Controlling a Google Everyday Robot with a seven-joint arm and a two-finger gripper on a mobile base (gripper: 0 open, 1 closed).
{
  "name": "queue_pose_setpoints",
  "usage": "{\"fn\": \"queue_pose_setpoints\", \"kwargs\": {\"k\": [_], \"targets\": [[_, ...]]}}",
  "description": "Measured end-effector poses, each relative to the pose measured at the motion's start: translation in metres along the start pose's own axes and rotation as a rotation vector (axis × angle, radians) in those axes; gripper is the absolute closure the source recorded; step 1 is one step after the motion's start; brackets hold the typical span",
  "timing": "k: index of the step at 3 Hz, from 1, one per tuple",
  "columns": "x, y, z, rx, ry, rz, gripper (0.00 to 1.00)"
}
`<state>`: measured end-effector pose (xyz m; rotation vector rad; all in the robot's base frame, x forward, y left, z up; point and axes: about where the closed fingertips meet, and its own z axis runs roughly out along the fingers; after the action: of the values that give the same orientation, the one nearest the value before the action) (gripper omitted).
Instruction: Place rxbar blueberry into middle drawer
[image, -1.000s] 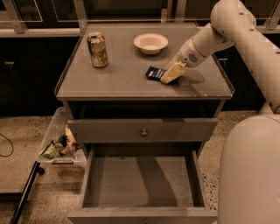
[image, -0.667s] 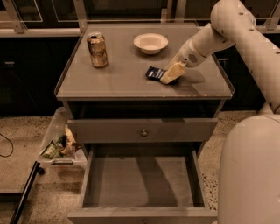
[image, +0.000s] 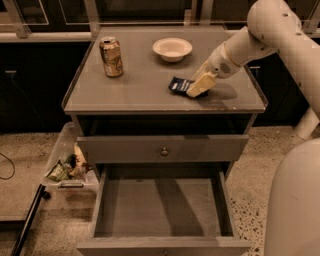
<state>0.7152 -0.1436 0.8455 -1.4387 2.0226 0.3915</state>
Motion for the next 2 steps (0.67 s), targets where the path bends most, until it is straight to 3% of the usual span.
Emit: {"fn": "queue_pose_setpoints", "kwargs": {"k": [1,2], "targets": [[-0.006,0.029,-0.024,0.034,-0.015,-0.064,1.00],[0.001,0.055,-0.045,0.070,-0.027,-0.091,1.00]]}}
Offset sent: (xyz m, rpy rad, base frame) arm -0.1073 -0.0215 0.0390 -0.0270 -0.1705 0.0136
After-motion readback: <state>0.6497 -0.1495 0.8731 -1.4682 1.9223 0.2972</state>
